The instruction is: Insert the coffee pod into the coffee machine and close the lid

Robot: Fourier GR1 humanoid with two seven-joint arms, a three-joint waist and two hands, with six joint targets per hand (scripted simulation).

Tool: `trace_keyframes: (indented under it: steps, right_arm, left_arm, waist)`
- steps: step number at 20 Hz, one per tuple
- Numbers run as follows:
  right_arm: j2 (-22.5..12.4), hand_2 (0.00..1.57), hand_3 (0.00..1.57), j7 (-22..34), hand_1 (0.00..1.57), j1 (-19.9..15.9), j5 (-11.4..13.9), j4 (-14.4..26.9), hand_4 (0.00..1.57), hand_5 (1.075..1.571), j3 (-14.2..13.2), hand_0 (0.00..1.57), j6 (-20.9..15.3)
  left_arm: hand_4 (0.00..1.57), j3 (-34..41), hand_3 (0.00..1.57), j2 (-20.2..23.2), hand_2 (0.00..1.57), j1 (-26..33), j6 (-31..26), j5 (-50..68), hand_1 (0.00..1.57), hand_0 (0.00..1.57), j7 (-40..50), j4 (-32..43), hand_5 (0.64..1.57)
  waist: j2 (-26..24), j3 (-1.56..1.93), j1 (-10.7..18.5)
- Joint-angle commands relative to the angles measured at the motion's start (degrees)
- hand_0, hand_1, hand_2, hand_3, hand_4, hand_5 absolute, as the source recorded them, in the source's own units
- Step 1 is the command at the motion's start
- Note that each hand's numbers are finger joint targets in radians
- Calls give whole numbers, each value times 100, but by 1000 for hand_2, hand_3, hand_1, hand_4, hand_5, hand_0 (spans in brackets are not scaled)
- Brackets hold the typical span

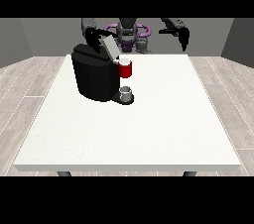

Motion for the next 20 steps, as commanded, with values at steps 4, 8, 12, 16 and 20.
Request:
trace_keyframes:
  steps: [4, 8, 12, 16, 20]
  right_arm:
    - [20, 0, 0, -197, 0, -190, 42, 344, 0, 1571, 35, 0, 205]
    - [200, 0, 0, -57, 0, -436, 183, 420, 0, 1571, 83, 0, -111]
    - [289, 0, 0, 0, 0, -335, 319, 453, 77, 1571, 259, 0, -115]
    - [245, 0, 0, 286, 0, -768, 417, 437, 214, 1571, 352, 0, -15]
    - [382, 0, 0, 522, 0, -1305, 624, 461, 215, 1571, 418, 0, -287]
  left_arm:
    - [0, 16, 0, 139, 0, -113, 121, 36, 0, 0, 84, -43, 1571]
    - [24, -178, 0, -103, 0, 62, 254, -123, 0, 0, -409, 107, 1571]
    - [192, -178, 0, -71, 0, 57, 294, -4, 0, 0, 133, 44, 1571]
    - [121, 16, 0, 223, 0, -180, 124, 187, 0, 0, 199, 220, 1571]
    - [154, -60, 0, 255, 0, -379, 30, 202, 0, 0, 69, 272, 1571]
  waist:
    - [150, 23, 6]
    - [252, 22, 81]
    - [24, 22, 86]
    - [10, 22, 55]
    - [92, 21, 211]
